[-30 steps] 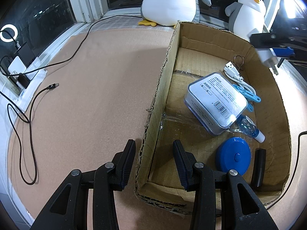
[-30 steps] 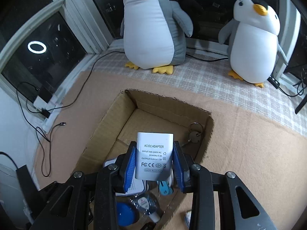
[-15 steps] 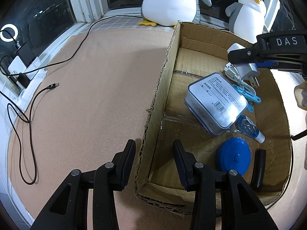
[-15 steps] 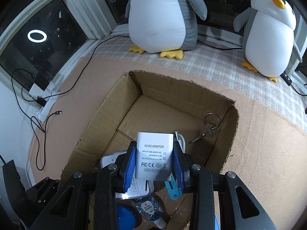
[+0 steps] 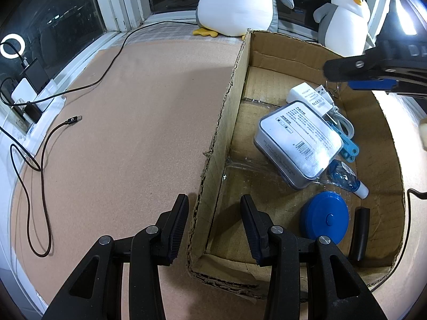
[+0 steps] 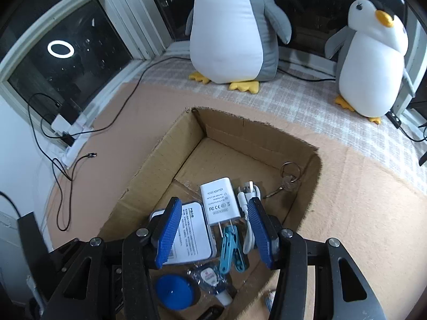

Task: Organize rigid objects
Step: 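Carry the adapter into the cardboard box and release it, then move the right tool to the patterned lighter beside the blue stand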

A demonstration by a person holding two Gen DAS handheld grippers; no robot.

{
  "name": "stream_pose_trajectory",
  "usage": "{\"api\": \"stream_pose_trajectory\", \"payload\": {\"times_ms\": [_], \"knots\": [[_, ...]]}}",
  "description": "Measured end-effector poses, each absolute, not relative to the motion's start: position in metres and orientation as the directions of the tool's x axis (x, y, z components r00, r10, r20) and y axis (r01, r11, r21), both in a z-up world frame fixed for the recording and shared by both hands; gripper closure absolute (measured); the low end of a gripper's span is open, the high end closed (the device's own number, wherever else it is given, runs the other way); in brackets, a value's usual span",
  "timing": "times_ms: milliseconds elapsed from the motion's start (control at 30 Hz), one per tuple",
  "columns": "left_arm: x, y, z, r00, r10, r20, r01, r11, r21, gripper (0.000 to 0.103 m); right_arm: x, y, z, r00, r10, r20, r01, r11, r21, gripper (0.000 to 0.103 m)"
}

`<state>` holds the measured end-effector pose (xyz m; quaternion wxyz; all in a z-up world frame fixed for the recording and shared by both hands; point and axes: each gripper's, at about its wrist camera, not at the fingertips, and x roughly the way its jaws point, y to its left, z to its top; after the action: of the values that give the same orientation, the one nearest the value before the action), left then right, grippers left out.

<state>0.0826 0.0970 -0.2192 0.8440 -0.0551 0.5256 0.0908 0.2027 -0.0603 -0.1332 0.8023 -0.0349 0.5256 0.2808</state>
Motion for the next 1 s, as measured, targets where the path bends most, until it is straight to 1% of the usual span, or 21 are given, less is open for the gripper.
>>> {"api": "stream_pose_trajectory", "payload": {"times_ms": [200, 500, 700, 767, 867, 1000], "knots": [[0.082, 0.097, -0.219, 0.431, 0.096, -0.897, -0.209, 0.978, 0.004, 0.059, 0.189, -0.087, -0.108, 0.324, 0.432, -0.842, -0.464, 0.848, 0.256, 0.055], [0.083, 0.097, -0.218, 0.432, 0.096, -0.897, -0.207, 0.978, 0.005, 0.059, 0.154, -0.148, -0.055, 0.406, 0.424, -0.81, -0.411, 0.876, 0.252, 0.054], [0.084, 0.096, -0.217, 0.432, 0.097, -0.896, -0.203, 0.979, 0.008, 0.059, 0.125, -0.189, -0.026, 0.433, 0.415, -0.8, -0.367, 0.892, 0.264, 0.051], [0.085, 0.095, -0.217, 0.433, 0.099, -0.896, -0.201, 0.98, 0.011, 0.059, 0.115, -0.199, -0.023, 0.437, 0.413, -0.799, -0.357, 0.895, 0.268, 0.048], [0.084, 0.094, -0.217, 0.434, 0.1, -0.895, -0.198, 0.98, 0.013, 0.059, 0.104, -0.206, -0.029, 0.437, 0.411, -0.8, -0.348, 0.897, 0.271, 0.048], [0.085, 0.094, -0.217, 0.434, 0.102, -0.895, -0.196, 0.981, 0.017, 0.059, 0.095, -0.207, -0.056, 0.406, 0.404, -0.82, -0.348, 0.898, 0.27, 0.048]]}}
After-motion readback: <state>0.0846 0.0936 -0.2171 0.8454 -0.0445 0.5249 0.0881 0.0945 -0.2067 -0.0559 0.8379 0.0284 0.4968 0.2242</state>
